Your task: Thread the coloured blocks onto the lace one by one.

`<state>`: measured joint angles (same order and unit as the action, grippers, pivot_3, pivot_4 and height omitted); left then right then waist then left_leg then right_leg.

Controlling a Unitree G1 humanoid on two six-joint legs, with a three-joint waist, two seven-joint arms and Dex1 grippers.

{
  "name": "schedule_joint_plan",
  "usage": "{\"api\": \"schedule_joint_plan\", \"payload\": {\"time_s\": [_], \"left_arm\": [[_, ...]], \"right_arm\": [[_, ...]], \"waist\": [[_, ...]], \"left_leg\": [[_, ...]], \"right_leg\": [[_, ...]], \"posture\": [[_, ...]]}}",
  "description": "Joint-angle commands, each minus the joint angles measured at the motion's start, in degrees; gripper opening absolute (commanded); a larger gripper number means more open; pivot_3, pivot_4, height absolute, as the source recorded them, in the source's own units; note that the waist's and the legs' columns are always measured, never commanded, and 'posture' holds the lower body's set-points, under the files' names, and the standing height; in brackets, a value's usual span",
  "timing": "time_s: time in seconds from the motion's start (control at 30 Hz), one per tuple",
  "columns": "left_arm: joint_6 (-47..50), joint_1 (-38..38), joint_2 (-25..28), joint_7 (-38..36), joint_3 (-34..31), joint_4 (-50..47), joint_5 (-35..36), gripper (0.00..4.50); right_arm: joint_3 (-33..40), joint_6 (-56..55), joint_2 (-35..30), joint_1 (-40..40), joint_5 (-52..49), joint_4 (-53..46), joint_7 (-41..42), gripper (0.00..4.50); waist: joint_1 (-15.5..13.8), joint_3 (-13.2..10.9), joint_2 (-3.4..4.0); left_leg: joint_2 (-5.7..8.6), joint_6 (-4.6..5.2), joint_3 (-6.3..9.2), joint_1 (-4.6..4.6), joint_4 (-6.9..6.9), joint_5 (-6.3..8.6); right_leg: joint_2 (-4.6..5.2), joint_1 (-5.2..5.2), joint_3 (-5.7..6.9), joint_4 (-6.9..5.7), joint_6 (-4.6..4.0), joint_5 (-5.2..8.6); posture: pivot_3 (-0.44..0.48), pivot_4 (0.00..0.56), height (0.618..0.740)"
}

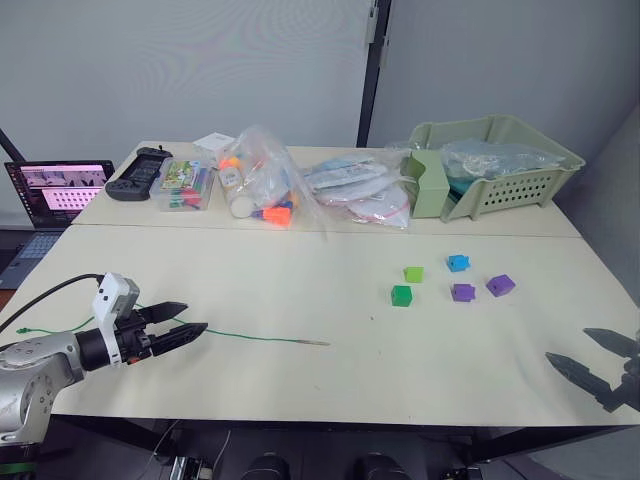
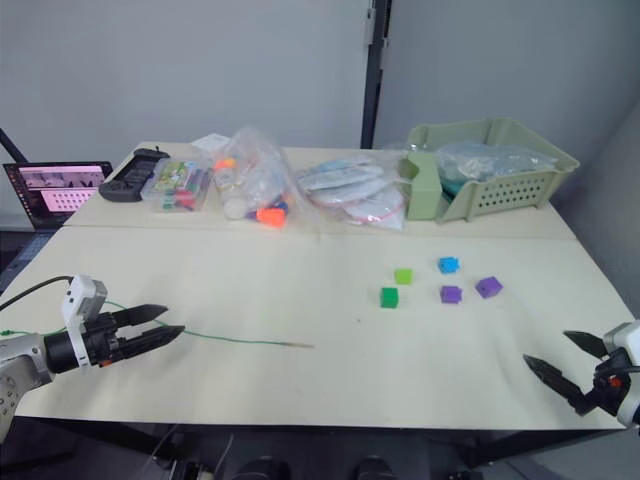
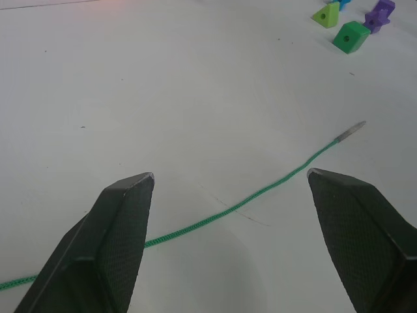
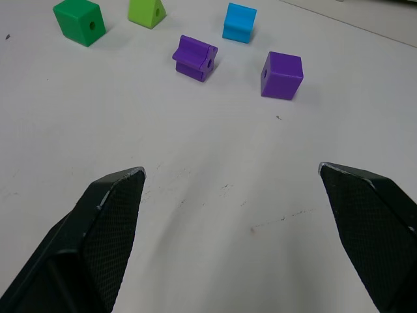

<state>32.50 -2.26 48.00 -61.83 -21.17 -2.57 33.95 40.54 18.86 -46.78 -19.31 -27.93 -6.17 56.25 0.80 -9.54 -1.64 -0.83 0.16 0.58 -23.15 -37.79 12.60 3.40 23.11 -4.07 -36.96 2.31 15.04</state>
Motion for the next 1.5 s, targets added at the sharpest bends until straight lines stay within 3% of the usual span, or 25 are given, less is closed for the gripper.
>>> {"api": "schedule_joint_plan", "payload": {"time_s": [0.03, 0.13, 0.43, 0.57, 0.7, 0.9, 1.1, 1.5], "left_arm": [[-1.48, -0.97, 0.58, -0.25, -0.3, -1.29, 0.09, 3.96], [-0.73, -3.01, -0.23, -0.89, 0.78, -1.18, 1.31, 3.96], [-3.02, -11.77, -4.48, -6.33, 14.25, -1.05, -1.39, 3.96], [-11.98, -15.38, -7.88, -12.15, 25.3, 2.39, -8.51, 3.96], [-20.92, -20.15, -11.48, -16.02, 31.5, 10.08, -14.18, 3.96], [-31.73, -25.24, -16.32, -18.47, 34.44, 23.96, -19.19, 3.96], [-36.78, -27.44, -18.14, -21.46, 35.42, 30.55, -21.46, 3.96], [-38.56, -29.83, -20.23, -22.28, 36.74, 35.57, -24.95, 0.19]], "right_arm": [[0.45, -0.16, -0.05, 0.5, -0.76, -0.58, -0.21, 4.5], [-0.39, 0.38, 0.94, 1.93, -2.1, -1.71, -0.73, 4.5], [-7.9, 4.82, -0.71, 8.12, -8.44, -9.04, 4.16, 4.5], [-14.52, 6.96, -2.5, 10.47, -9.57, -14.28, 6.43, 4.5], [-17.81, 8.52, -3.06, 12.61, -9.73, -16.53, 5.96, 4.5], [-17.57, 9.93, -2.73, 12.61, -10.71, -19.34, 4.52, 4.5], [-16.56, 10.17, -2.12, 10.84, -10.93, -21.04, 3.53, 4.5], [-15.99, 9.33, -0.89, 8.66, -10.75, -22.02, 2.38, 4.5]], "waist": [[0.0, 0.0, 0.0], [-0.08, 0.0, -0.01], [0.0, 0.01, 0.02], [-0.03, 0.02, 0.02], [-0.14, 0.01, 0.0], [-0.21, 0.01, -0.01], [-0.29, 0.02, 0.0], [-0.14, 0.04, 0.02]], "left_leg": [[0.0, 0.0, 0.0, 0.0, 0.0, 0.0], [0.0, 0.0, 0.01, 0.0, 0.0, 0.0], [0.04, 0.0, 0.08, -0.03, -0.02, 0.0], [0.07, 0.0, 0.09, -0.03, -0.02, 0.0], [0.15, 0.01, 0.11, -0.06, -0.07, 0.0], [0.24, 0.01, 0.16, -0.11, -0.08, -0.01], [0.26, 0.02, 0.2, -0.07, -0.1, -0.01], [0.28, 0.02, 0.25, -0.04, -0.12, 0.0]], "right_leg": [[0.0, 0.0, 0.0, 0.0, 0.0, 0.0], [0.0, -0.01, 0.01, 0.0, 0.0, 0.0], [-0.06, 0.0, -0.01, -0.05, 0.02, -0.02], [-0.07, -0.02, -0.01, -0.06, 0.02, -0.02], [-0.12, -0.04, -0.01, -0.05, 0.03, -0.03], [-0.09, -0.01, 0.02, -0.05, 0.05, -0.04], [-0.09, -0.06, 0.05, -0.08, 0.07, -0.05], [-0.09, -0.1, 0.05, -0.09, 0.1, -0.05]], "posture": [[0.0, 0.15, 0.74], [0.0, 0.15, 0.74], [0.0, 0.15, 0.74], [0.0, 0.15, 0.74], [0.0, 0.15, 0.74], [0.0, 0.15, 0.74], [0.0, 0.15, 0.74], [0.0, 0.15, 0.74]]}}
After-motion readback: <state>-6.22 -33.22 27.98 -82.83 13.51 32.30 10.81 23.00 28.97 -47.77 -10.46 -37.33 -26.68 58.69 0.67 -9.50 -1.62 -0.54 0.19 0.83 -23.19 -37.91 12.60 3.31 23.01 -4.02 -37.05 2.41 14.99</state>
